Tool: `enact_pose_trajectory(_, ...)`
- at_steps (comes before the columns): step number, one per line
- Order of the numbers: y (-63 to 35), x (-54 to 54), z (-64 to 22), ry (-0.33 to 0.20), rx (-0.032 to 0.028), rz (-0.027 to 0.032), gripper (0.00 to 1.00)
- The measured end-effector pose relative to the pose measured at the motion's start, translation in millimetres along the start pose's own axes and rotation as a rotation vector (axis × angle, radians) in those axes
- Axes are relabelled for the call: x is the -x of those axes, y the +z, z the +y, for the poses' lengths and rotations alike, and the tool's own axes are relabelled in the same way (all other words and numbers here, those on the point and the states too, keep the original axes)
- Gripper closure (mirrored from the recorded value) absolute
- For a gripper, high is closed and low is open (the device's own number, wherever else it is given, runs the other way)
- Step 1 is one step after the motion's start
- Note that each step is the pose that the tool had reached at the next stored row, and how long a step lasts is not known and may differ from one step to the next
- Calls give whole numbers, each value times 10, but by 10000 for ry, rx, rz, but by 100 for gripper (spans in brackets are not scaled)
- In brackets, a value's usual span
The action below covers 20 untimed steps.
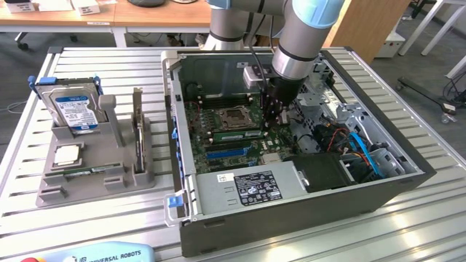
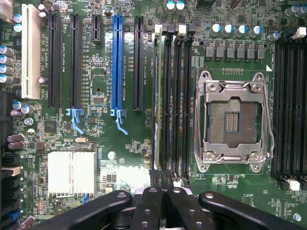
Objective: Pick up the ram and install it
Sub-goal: 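Press down the ram until it locks into place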
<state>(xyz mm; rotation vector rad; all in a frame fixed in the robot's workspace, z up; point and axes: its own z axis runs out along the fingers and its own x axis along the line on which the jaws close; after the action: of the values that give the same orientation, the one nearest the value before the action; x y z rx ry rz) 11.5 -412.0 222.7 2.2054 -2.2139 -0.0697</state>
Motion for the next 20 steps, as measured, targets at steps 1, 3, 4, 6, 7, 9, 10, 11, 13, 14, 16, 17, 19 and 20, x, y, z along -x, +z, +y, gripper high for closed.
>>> enact_pose_trajectory(1, 0, 0, 0, 0, 0, 0, 90)
enact_pose_trajectory(3, 0, 0, 0, -1, 0, 0, 90)
enact_pose_trajectory(4, 0, 0, 0, 0, 0, 0, 90)
enact_pose_trajectory(6, 0, 1, 0, 0, 0, -3, 90)
enact_pose_trajectory(7, -5, 1, 0, 0, -1, -8, 90)
enact_pose_trajectory(9, -31, 2, 1, 0, -1, -6, 90)
enact_pose_trajectory(10, -50, 1, 2, 1, 0, -2, 90)
enact_pose_trajectory(11, -69, 2, 3, 1, 0, -2, 90)
enact_pose_trajectory(13, -104, 2, 5, 0, 0, -2, 90)
enact_pose_trajectory(14, -123, 3, 5, 0, 0, -1, 90)
enact_pose_trajectory(16, -150, 3, 6, 0, 0, -2, 90)
enact_pose_trajectory(17, -162, 4, 7, 0, 0, -1, 90)
enact_pose_trajectory(19, -178, 4, 7, 0, -1, -2, 90)
enact_pose_trajectory(20, -178, 4, 7, 0, -1, -3, 90)
